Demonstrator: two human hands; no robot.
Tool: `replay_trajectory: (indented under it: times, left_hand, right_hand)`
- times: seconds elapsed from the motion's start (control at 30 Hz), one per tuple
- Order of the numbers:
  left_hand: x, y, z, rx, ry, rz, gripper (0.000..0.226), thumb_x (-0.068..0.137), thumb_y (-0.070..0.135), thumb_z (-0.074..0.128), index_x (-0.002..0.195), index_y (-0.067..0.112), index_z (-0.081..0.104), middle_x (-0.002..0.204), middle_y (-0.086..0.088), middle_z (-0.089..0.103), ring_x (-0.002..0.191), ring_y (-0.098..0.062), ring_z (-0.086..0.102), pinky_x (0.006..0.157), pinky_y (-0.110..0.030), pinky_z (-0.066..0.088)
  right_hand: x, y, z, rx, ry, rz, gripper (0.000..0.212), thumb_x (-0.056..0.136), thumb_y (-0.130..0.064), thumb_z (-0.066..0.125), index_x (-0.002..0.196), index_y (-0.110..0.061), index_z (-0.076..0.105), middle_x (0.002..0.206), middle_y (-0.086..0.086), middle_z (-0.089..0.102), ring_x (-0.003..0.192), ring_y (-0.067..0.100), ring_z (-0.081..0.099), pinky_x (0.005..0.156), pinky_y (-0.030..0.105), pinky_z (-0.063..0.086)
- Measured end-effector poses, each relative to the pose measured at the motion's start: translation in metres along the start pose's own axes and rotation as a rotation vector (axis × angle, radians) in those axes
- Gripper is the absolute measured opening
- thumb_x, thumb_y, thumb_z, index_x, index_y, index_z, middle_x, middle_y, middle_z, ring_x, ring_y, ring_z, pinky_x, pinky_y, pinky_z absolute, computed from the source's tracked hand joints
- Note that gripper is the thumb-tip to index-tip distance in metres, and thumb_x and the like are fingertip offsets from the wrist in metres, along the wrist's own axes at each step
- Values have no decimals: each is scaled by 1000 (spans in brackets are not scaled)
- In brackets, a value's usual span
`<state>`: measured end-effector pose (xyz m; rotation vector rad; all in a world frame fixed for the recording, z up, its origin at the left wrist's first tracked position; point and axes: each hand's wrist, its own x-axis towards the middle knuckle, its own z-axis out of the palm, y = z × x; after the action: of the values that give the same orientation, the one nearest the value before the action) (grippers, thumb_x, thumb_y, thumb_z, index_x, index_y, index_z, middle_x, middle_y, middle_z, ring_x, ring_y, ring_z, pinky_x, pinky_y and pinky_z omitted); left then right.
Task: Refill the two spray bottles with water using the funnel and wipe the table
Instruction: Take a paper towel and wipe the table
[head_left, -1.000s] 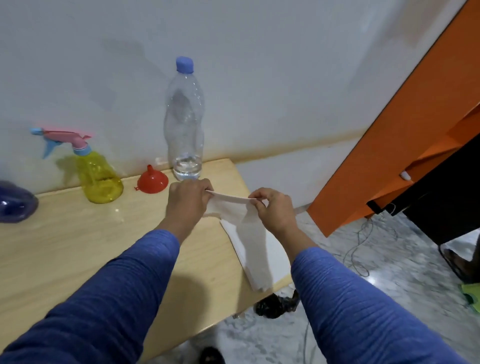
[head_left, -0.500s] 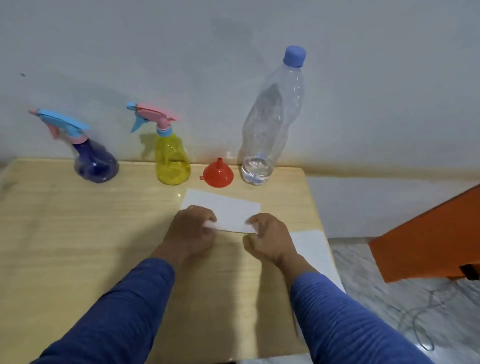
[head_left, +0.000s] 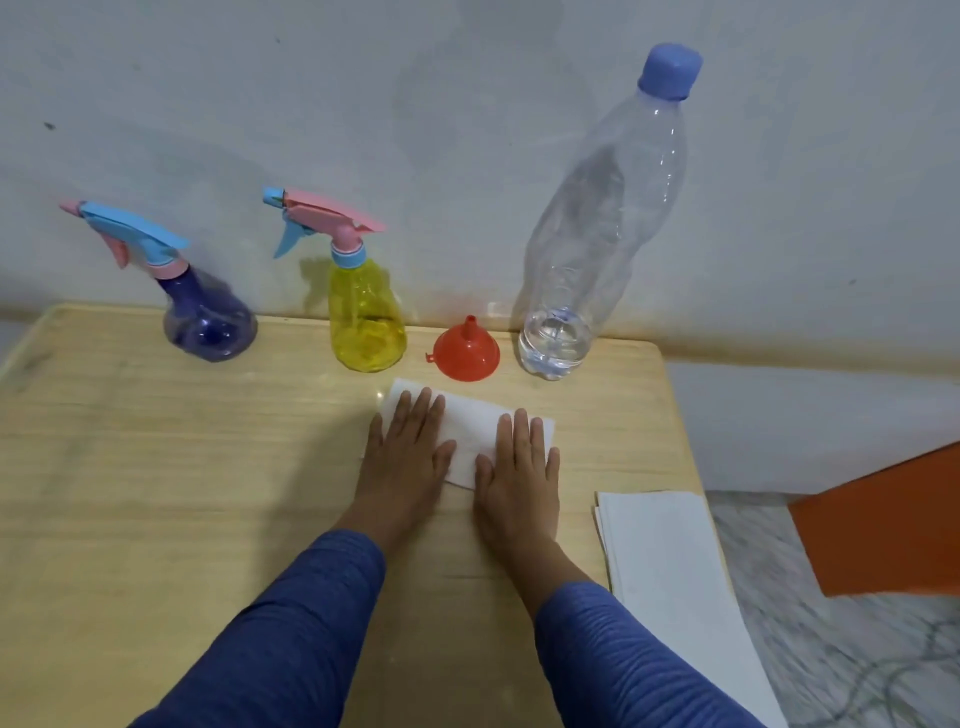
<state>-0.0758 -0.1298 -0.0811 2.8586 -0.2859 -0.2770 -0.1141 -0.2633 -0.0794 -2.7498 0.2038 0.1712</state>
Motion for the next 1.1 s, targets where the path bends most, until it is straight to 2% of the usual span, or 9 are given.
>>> replay_trajectory:
  times: [0.2,0.43,0.67,0.87,1.1]
  left_hand:
    - [0,-4,2,-42,66,-95,57,100,34,17,148,15,-8,157,-1,-10,144,-17,-12,116,-39,-5]
    - [-10,-48,-11,-51,81,-147,57,101,30,14,147,9,-10,157,-6,-11,144,-21,-11,116,-37,-5]
    - [-20,-131,-36,-41,36,-174,55,102,21,17,146,4,-9,157,-10,-10,145,-23,-9,116,-35,1]
    - [-43,-211,-53,-18,61,-224,58,100,15,23,146,4,-10,157,-9,-11,145,-22,-9,116,-34,3]
    - [-81,-269,-63,-41,75,-319,57,99,14,21,146,4,-10,157,-9,-10,145,-21,-8,116,-34,4]
  right_hand:
    - [11,-17,1,-33,-34,-6,57,101,-35,19,150,-15,-4,158,2,-12,145,19,-16,117,38,-8]
    - [16,-67,18,-53,-72,-69,53,102,-28,15,149,-12,-4,158,4,-13,145,19,-16,116,33,-11]
    - [16,-148,51,-62,-95,-179,52,102,-24,16,149,-11,-2,158,4,-10,146,18,-14,116,32,-10]
    - [11,-229,81,-90,-142,-240,52,102,-21,19,149,-11,-3,159,4,-9,146,19,-13,116,33,-9]
    - [-11,-289,108,-85,-186,-326,53,102,-19,21,149,-11,-2,159,5,-8,146,19,-12,116,33,-9]
